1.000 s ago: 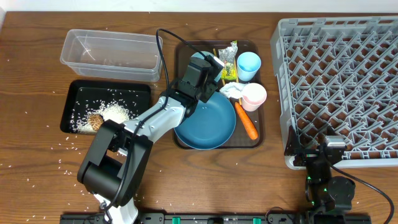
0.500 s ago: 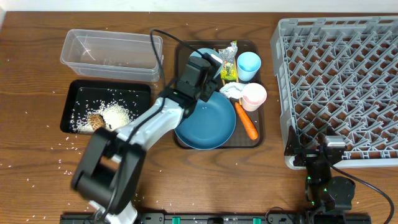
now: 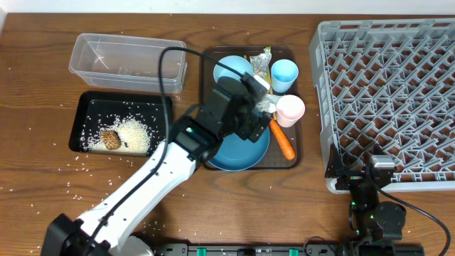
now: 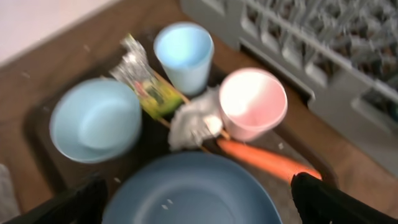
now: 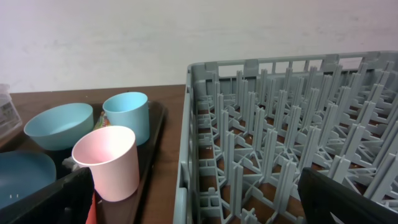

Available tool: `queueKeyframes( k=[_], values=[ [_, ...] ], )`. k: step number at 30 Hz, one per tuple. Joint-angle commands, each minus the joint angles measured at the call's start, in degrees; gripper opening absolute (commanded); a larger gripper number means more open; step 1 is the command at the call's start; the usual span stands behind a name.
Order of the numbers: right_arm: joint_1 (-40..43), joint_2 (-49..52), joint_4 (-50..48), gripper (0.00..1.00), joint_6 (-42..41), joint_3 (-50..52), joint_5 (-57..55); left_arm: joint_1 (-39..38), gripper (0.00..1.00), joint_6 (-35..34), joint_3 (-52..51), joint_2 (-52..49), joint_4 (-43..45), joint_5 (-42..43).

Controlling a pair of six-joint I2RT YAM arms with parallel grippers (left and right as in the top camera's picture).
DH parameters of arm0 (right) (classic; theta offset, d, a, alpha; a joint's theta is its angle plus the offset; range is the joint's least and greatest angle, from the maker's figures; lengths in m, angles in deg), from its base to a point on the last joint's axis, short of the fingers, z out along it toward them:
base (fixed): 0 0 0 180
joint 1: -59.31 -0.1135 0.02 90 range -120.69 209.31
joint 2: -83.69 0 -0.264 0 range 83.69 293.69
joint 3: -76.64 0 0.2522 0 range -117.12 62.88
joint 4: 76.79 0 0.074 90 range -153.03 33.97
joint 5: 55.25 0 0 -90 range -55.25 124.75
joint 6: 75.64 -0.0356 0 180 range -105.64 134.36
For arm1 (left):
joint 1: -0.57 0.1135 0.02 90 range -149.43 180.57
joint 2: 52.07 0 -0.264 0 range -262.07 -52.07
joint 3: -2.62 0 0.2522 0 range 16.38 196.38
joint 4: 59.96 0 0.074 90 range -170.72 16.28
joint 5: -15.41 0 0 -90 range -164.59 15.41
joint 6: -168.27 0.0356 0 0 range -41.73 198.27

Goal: Sort waste into correct bins and load items into the dishwasher rack
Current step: 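Reach the left gripper to the carrot beside the pink cup and grasp it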

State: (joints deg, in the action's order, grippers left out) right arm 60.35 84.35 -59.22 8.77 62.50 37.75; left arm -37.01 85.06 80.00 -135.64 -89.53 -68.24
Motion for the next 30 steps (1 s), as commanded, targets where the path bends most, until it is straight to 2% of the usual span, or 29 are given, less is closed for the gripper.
queueKeyframes(
  k=[1,6,10,13,16,22,30],
  values=[
    [0.39,-0.35,0.2,0.99,0.52,0.07,0.02,-1.14,0.95,-0.52,-0.07,-1.73,-1.86,1.22],
    [0.39,-0.35,0.2,0.99,0.52,0.07,0.02,-3.32,0.96,-0.48,-0.09,-2.97,-4.46,5.53],
    [0.39,-0.35,-0.79,0.99,0.52,0.07,-0.17,-5.84,0.96,-0.94,-0.07,-5.95,-0.7,5.75],
    [0.39,-0.35,-0.81,0.99,0.52,0.07,-0.2,-7.28,0.96,-1.16,0.28,-9.88,3.56,8.72],
    [0.39,-0.35,-1.27,0.99,0.48,0.07,0.44,-8.17,0.96,-1.73,2.27,-14.84,4.26,11.17],
    [0.39,-0.35,-1.18,0.99,-1.22,0.07,0.48,-9.99,0.96,-2.49,7.34,-24.17,2.4,10.93],
    [0.39,-0.35,-1.09,0.99,-1.22,0.07,0.48,-10.23,0.96,-6.95,7.98,-28.7,4.52,9.11]
  ],
)
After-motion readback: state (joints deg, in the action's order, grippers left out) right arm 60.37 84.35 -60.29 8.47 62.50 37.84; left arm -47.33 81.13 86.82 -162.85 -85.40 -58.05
